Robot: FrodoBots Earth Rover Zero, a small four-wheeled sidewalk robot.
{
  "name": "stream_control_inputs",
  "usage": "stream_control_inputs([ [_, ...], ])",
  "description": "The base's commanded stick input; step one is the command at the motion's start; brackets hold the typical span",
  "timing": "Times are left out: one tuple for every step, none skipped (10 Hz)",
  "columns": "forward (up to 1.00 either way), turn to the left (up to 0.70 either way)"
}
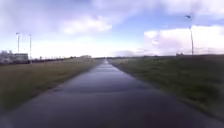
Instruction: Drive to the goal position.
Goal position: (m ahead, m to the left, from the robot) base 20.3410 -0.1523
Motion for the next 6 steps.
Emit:
stream_control_inputs([
  [0.0, 0.0],
  [0.0, 0.0],
  [0.0, 0.0],
  [0.0, 0.0],
  [0.0, 0.0],
  [0.0, 0.0],
])
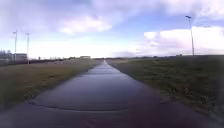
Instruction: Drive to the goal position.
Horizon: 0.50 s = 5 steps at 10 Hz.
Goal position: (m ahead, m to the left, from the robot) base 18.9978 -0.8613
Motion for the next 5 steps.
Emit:
stream_control_inputs([
  [0.0, 0.0],
  [1.0, 0.0],
  [1.0, 0.0],
  [1.0, 0.0],
  [1.0, 0.0],
])
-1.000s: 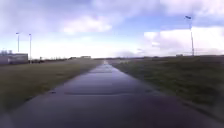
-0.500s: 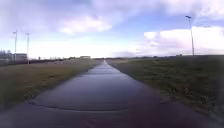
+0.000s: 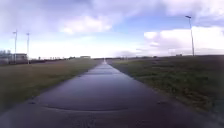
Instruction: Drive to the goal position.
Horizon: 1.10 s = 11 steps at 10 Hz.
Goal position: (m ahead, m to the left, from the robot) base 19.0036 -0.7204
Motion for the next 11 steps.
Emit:
stream_control_inputs([
  [1.0, 0.0],
  [1.0, 0.0],
  [1.0, 0.0],
  [1.0, 0.0],
  [1.0, 0.0],
  [1.0, 0.0],
  [1.0, 0.0],
  [1.0, 0.0],
  [1.0, 0.0],
  [1.0, 0.0],
  [1.0, 0.0],
])
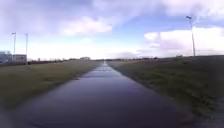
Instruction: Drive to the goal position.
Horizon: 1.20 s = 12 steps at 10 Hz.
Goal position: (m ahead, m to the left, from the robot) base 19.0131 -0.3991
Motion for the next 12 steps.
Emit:
stream_control_inputs([
  [1.0, 0.0],
  [1.0, 0.0],
  [1.0, 0.0],
  [1.0, 0.0],
  [1.0, 0.0],
  [1.0, 0.0],
  [1.0, 0.0],
  [1.0, 0.0],
  [1.0, 0.0],
  [1.0, 0.15],
  [1.0, 0.37],
  [1.0, 0.39],
])
